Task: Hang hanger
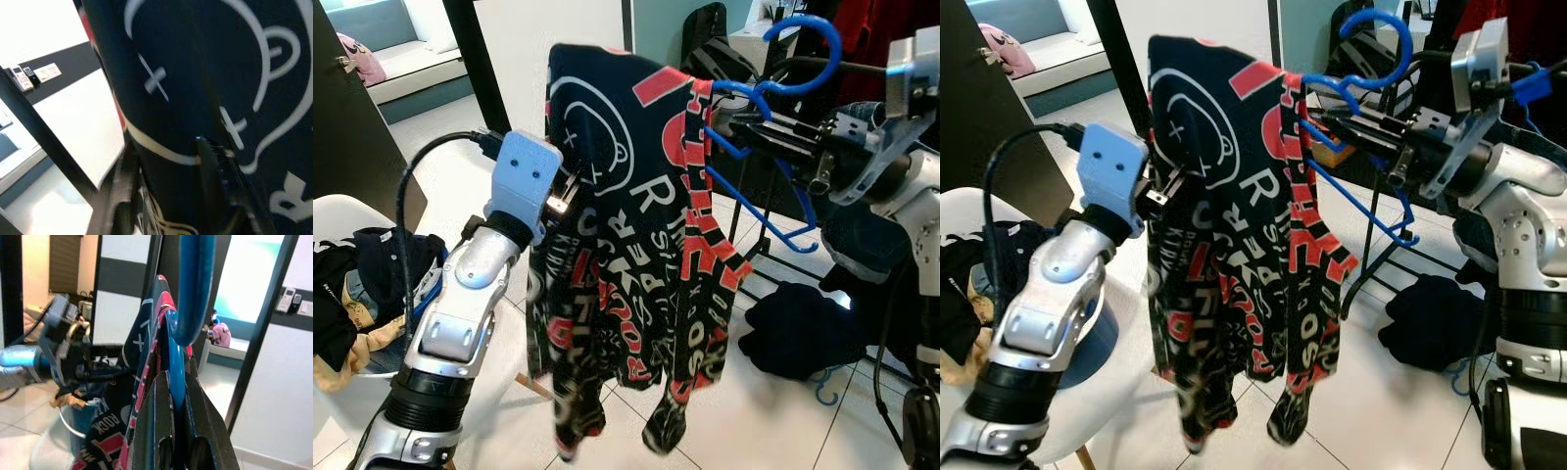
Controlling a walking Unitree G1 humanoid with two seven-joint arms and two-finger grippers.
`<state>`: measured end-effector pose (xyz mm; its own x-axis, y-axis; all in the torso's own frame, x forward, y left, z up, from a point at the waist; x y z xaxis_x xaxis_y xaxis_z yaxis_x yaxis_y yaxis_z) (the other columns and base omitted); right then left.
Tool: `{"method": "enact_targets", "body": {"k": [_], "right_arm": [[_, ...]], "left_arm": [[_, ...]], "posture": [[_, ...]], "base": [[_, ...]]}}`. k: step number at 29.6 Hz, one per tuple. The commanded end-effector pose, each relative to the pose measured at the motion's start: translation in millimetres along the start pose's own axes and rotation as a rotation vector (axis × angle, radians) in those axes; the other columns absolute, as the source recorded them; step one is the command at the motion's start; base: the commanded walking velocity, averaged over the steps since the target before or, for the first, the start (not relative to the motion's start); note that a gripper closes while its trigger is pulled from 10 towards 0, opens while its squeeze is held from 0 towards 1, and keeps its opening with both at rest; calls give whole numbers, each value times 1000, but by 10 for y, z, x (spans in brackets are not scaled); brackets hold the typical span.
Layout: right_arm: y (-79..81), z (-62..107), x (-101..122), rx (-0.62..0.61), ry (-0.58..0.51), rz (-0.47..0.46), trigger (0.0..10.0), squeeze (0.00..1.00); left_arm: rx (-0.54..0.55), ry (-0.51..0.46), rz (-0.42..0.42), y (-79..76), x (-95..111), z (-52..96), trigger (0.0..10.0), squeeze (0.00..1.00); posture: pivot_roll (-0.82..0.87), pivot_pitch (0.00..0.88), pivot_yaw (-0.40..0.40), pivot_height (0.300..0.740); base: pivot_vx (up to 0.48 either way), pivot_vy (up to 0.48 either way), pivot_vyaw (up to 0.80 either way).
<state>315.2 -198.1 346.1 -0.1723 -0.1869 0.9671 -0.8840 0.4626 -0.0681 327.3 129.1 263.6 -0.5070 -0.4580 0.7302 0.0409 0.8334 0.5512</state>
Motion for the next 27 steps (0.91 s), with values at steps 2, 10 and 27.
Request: {"method": "enact_targets", "body": {"k": [2, 10, 27], "right_arm": [[92, -43, 175, 52, -64, 39, 10000, 0], [158, -46, 230, 85, -86, 37, 10000, 0], [-63, -86, 185, -118, -79, 13, 10000, 0]], "left_arm": [[-11, 49, 8, -49, -96, 27, 0, 0], [-2, 50, -4, -26, -104, -3, 0, 0], [-159, -176, 242, -141, 230, 46, 0, 0]], "posture": [[-60, 0, 63, 740], [-65, 0, 66, 740], [-65, 0, 59, 740]], "base": [[0, 0, 0], [0, 0, 0], [0, 0, 0]]}}
Point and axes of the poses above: a point about 5 cm out from each wrist's last joint towards the gripper, its own z axis pointing back from the gripper into the wrist, its own x axis along the axis of the wrist's last joint, y = z × x, the point moved 1 cm from there along -z, pointing out of the wrist towards the gripper, and after that the axes turned 14 degrees about -z, right-handed, at the moved point
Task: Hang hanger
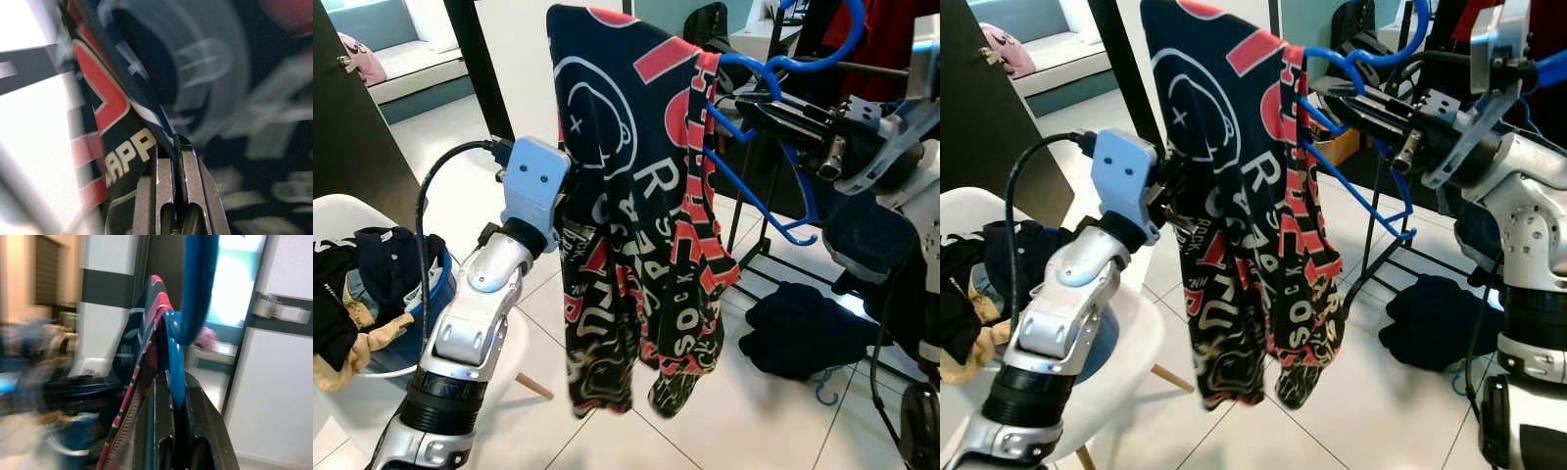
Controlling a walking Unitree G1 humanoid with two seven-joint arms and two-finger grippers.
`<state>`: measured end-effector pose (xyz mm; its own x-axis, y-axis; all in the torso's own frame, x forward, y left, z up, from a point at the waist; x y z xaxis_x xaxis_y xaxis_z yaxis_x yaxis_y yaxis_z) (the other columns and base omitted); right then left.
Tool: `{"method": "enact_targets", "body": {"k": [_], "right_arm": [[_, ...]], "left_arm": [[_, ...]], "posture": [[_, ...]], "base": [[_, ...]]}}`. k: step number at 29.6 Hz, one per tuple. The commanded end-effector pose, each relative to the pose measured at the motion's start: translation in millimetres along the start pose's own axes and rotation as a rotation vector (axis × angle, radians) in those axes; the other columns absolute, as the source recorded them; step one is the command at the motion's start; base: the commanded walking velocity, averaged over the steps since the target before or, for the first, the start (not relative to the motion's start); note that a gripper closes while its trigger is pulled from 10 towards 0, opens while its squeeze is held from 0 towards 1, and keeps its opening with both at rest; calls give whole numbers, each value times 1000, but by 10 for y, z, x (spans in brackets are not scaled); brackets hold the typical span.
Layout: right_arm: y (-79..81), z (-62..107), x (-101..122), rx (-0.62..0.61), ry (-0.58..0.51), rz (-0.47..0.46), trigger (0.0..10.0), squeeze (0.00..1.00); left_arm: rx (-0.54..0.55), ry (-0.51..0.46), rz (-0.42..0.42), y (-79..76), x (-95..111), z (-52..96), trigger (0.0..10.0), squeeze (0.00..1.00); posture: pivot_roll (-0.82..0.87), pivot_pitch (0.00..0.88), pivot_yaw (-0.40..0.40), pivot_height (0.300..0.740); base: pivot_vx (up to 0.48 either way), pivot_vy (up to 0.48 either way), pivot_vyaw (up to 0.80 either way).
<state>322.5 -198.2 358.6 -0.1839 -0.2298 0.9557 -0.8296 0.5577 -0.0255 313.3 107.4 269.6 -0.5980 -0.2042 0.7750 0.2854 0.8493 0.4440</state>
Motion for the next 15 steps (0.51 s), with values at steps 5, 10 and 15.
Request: {"method": "enact_targets", "body": {"k": [5, 10, 15], "right_arm": [[-334, -26, 57, -280, -88, -64, 10000, 0], [-355, -28, 79, -286, -134, -124, 10000, 0], [-284, -61, 73, -231, -135, -142, 10000, 0]], "left_arm": [[-447, -296, 329, -186, 444, 400, 0, 0], [-614, -264, 364, -246, 434, 626, 0, 0], [-668, -168, 315, -300, 297, 701, 0, 0]], "posture": [[-56, 0, 54, 740], [-52, 0, 49, 740], [-54, 0, 47, 740]], "base": [[0, 0, 0], [0, 0, 0], [0, 0, 0]]}}
Point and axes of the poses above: a point about 5 cm out from each wrist's last joint towards the gripper, its own z axis pointing back from the gripper into the wrist, its own x axis along the axis of the wrist's last joint, y = z × x, the point moved 1 cm from there along -z, pointing out of the wrist towards the gripper, and after that the axes turned 14 degrees about -z, right-handed, at the moved point
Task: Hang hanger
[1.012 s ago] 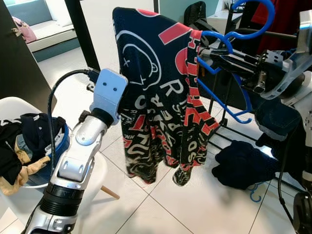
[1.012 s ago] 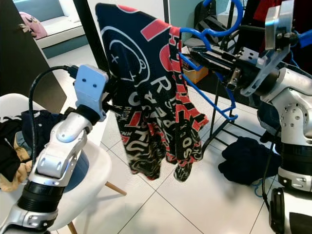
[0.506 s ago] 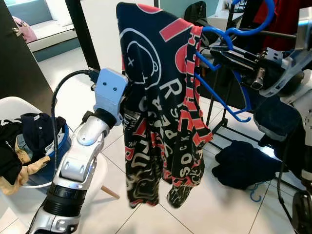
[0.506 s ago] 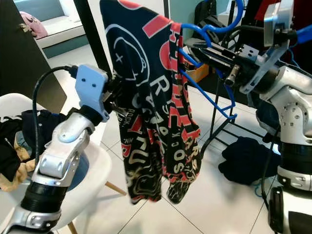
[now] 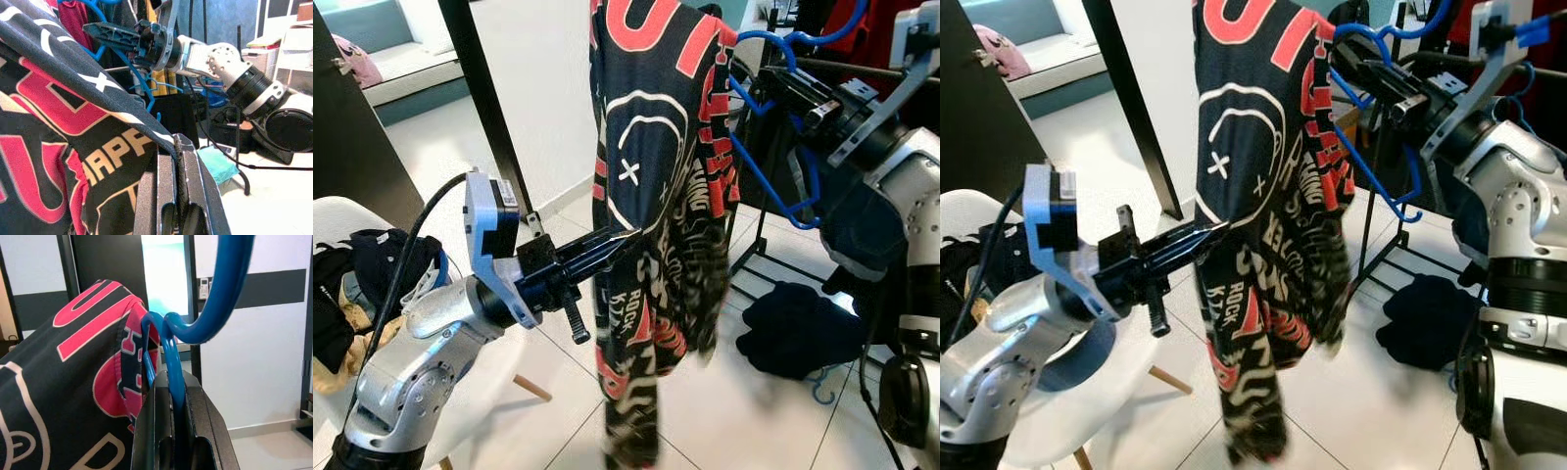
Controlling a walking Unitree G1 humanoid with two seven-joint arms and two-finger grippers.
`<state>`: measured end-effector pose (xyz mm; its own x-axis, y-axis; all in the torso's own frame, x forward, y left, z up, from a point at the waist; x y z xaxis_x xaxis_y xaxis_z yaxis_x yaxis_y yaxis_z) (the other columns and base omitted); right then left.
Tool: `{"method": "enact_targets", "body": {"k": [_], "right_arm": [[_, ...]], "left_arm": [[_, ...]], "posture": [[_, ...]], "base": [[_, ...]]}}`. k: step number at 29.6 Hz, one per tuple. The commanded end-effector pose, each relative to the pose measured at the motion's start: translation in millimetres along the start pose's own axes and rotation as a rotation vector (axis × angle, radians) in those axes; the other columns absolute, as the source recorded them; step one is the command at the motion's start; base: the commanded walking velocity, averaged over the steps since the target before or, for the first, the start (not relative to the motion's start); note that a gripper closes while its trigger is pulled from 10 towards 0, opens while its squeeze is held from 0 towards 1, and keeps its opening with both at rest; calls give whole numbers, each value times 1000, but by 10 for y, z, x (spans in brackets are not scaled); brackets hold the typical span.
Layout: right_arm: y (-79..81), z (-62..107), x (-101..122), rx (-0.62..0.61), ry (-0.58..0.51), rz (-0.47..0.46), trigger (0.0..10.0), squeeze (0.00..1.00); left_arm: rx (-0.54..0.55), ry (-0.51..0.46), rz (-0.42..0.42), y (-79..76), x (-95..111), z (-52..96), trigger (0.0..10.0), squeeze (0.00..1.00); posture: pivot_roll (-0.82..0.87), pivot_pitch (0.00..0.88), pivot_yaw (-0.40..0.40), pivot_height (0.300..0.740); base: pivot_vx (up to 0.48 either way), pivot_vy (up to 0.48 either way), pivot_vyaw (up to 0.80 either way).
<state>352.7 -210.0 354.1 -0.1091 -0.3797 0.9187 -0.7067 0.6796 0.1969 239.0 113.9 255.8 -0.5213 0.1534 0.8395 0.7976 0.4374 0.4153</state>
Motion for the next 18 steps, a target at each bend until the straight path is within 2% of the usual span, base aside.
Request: {"method": "enact_targets", "body": {"k": [1, 2, 3, 4, 5, 6, 8, 9, 10, 11, 13, 14, 15, 16, 17, 18], "right_arm": [[104, -12, 126, 44, -54, 6, 10000, 0], [104, -12, 126, 44, -54, 6, 10000, 0], [152, -14, 121, 77, -45, 12, 10000, 0], [180, -15, 120, 97, -41, 16, 10000, 0], [180, -15, 120, 97, -41, 16, 10000, 0], [227, 0, 108, 136, -25, 28, 10000, 0], [227, 0, 108, 136, -25, 28, 10000, 0], [267, 15, 93, 170, -9, 43, 10000, 0], [267, 15, 93, 170, -9, 43, 10000, 0], [294, 29, 75, 195, 8, 59, 10000, 0], [294, 29, 75, 195, 8, 59, 10000, 0], [305, 38, 44, 205, 31, 84, 10000, 0], [305, 38, 44, 205, 31, 84, 10000, 0], [293, 40, 4, 203, 59, 119, 10000, 0], [293, 40, 4, 203, 59, 119, 10000, 0], [281, 49, -59, 207, 95, 161, 10000, 0]], "left_arm": [[-88, 112, -18, -99, -152, 29, 0, 0], [-88, 112, -18, -99, -152, 29, 0, 0], [-102, 196, -65, -100, -263, 70, 510, 0], [-115, 249, -96, -102, -331, 102, 4980, 0], [-115, 249, -96, -102, -331, 102, 4980, 0], [-104, 318, -144, -58, -413, 139, 5412, 0], [-104, 318, -144, -58, -413, 139, 5412, 0], [-72, 373, -169, 18, -456, 168, 10000, 0], [-72, 373, -169, 18, -456, 168, 10000, 0], [-28, 403, -200, 110, -462, 176, 10000, 1000], [-28, 403, -200, 110, -462, 176, 10000, 1000], [-16, 428, -233, 184, -435, 191, 10000, 1000], [-16, 428, -233, 184, -435, 191, 10000, 1000], [-47, 429, -258, 238, -340, 211, 10000, 1000], [-47, 429, -258, 238, -340, 211, 10000, 1000], [-105, 396, -272, 289, -167, 234, 10000, 1000]], "posture": [[-55, 0, 48, 740], [-55, 0, 48, 740], [-59, 0, 50, 740], [-59, 0, 50, 740], [-59, 0, 50, 740], [-59, 0, 50, 740], [-59, 0, 50, 740], [-59, 0, 50, 740], [-59, 0, 50, 740], [-59, 0, 50, 740], [-59, 0, 50, 740], [-60, 0, 50, 740], [-60, 0, 50, 740], [-57, 0, 49, 740], [-57, 0, 49, 740], [-51, 0, 47, 740]], "base": [[0, 0, 0], [0, 0, 0], [0, 0, 0], [0, 0, 0], [0, 0, 0], [0, 0, 0], [0, 0, 0], [0, 0, 0], [0, 0, 0], [0, 0, 0], [0, 0, 0], [0, 0, 0], [0, 0, 0], [0, 0, 0], [0, 0, 0], [0, 0, 0]]}}
Point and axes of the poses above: a point about 5 cm out from each wrist's last joint towards the gripper, its own z axis pointing back from the gripper into the wrist, its own x axis along the axis of the wrist's last joint, y = z × x, the point moved 1 cm from there along -z, pointing out of the wrist towards the gripper, and after that the axes turned 14 degrees about -z, right-handed, at the moved point
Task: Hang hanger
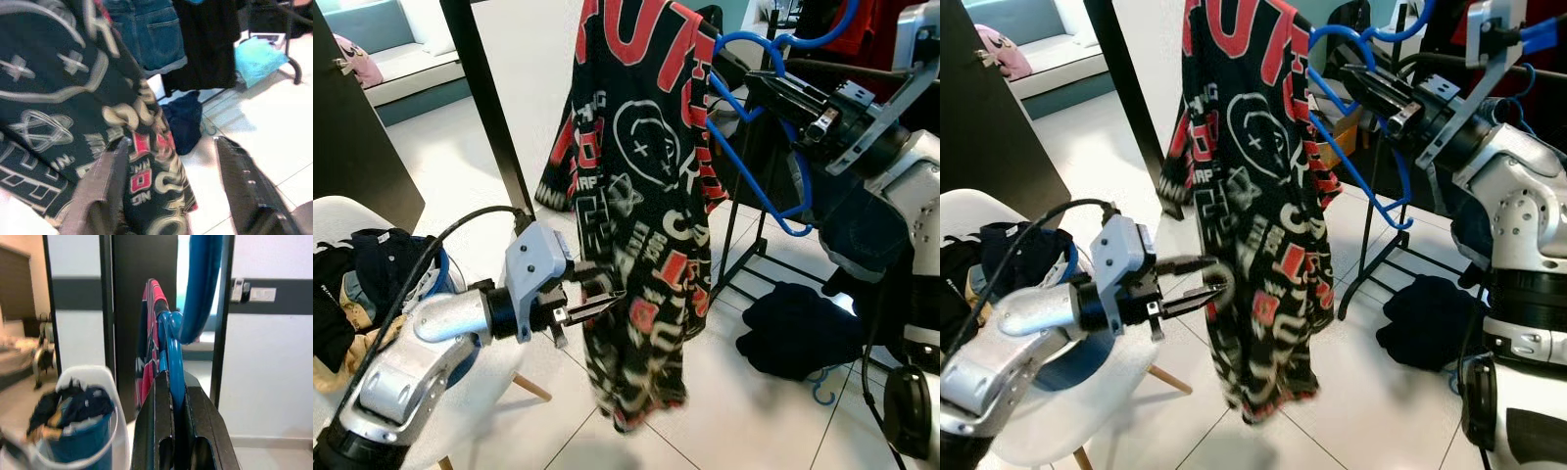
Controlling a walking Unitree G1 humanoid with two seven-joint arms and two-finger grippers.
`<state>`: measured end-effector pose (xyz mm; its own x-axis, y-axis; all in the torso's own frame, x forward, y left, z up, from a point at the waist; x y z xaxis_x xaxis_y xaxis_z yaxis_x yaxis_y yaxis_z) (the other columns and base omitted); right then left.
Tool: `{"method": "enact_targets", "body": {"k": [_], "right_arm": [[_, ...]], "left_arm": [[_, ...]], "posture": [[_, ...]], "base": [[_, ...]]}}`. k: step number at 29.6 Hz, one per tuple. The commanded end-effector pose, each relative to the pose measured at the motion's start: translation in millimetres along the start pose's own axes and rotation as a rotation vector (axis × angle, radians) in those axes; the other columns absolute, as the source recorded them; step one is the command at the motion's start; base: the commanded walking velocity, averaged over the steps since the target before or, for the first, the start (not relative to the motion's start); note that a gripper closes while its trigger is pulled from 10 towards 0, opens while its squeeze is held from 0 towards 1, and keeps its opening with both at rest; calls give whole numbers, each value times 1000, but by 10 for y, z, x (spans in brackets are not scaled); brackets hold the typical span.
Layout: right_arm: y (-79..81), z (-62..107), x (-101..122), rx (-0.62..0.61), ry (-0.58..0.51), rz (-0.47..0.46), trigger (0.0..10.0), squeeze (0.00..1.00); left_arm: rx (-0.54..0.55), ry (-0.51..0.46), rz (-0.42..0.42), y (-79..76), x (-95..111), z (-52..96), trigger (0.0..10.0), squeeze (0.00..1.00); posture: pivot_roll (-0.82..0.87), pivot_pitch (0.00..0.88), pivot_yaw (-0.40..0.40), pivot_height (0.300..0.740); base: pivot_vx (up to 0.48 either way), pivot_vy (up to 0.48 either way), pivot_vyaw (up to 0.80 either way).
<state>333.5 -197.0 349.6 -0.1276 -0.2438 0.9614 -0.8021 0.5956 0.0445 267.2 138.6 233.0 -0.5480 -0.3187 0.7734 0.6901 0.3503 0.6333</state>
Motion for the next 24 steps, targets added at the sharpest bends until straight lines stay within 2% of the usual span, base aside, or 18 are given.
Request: {"method": "enact_targets", "body": {"k": [1, 2, 3, 4, 5, 7, 8, 9, 11, 12, 17, 18, 20, 21, 22, 23, 24], "right_arm": [[61, -28, 20, 37, 1, 56, 10000, 0], [63, -17, -81, 49, 56, 100, 10000, 0], [63, -17, -81, 49, 56, 100, 10000, 0], [76, 2, -187, 69, 110, 125, 10000, 0], [76, 2, -187, 69, 110, 125, 10000, 0], [111, 61, -405, 121, 225, 154, 10000, 0], [111, 61, -405, 121, 225, 154, 10000, 0], [129, 86, -464, 140, 260, 161, 10000, 0], [129, 86, -464, 140, 260, 161, 10000, 0], [143, 108, -519, 157, 299, 173, 10000, 0], [143, 108, -519, 157, 299, 173, 10000, 0], [196, 119, -574, 198, 342, 181, 10000, 0], [196, 119, -574, 198, 342, 181, 10000, 0], [282, 94, -615, 252, 371, 189, 10000, 0], [282, 94, -615, 252, 371, 189, 10000, 0], [393, 48, -654, 318, 392, 192, 10000, 0], [393, 48, -654, 318, 392, 192, 10000, 0]], "left_arm": [[-24, -19, -28, 76, 96, 74, 10000, 1000], [-39, -78, -65, 233, 272, 165, 10000, 1000], [-39, -78, -65, 233, 272, 165, 10000, 1000], [-44, -135, -116, 388, 444, 238, 10000, 1000], [-44, -135, -116, 388, 444, 238, 10000, 1000], [12, -231, -253, 749, 773, 304, 10000, 1000], [12, -231, -253, 749, 773, 304, 10000, 1000], [39, -259, -297, 875, 875, 303, 10000, 1000], [39, -259, -297, 875, 875, 303, 10000, 1000], [52, -286, -329, 969, 952, 286, 10000, 1000], [52, -286, -329, 969, 952, 286, 10000, 1000], [-16, -313, -324, 962, 984, 219, 10000, 1000], [-16, -313, -324, 962, 984, 219, 10000, 1000], [-201, -296, -292, 783, 886, 119, 7725, 0], [-201, -296, -292, 783, 886, 119, 7725, 0], [-332, -259, -257, 623, 732, 15, 7569, 0], [-332, -259, -257, 623, 732, 15, 7569, 0]], "posture": [[-51, 0, 47, 740], [-43, 0, 46, 740], [-43, 0, 46, 740], [-37, 0, 46, 740], [-37, 0, 46, 740], [-25, 0, 50, 740], [-25, 0, 50, 740], [-24, 0, 51, 740], [-24, 0, 51, 740], [-25, 0, 53, 740], [-25, 0, 53, 740], [-34, 0, 65, 740], [-34, 0, 65, 740], [-44, 0, 75, 740], [-44, 0, 75, 740], [-47, 0, 77, 740], [-47, 0, 77, 740]], "base": [[0, 0, 0], [0, 0, 0], [0, 0, 0], [0, 0, 0], [0, 0, 0], [0, 0, 0], [0, 0, 0], [0, 0, 0], [0, 0, 0], [0, 0, 0], [0, 0, 0], [0, 0, 0], [0, 0, 0], [0, 0, 0], [0, 0, 0], [0, 0, 0], [0, 0, 0]]}}
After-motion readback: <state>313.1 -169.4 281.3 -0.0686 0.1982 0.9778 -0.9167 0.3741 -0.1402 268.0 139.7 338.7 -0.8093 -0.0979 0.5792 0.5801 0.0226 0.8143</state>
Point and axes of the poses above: a point about 5 cm out from each wrist's last joint towards the gripper, its own z axis pointing back from the gripper into the wrist, its own x axis along the axis of the wrist's last joint, y = z × x, the point moved 1 cm from there along -z, pointing out of the wrist towards the gripper, and after that the axes turned 14 degrees about -z, right-handed, at the moved point
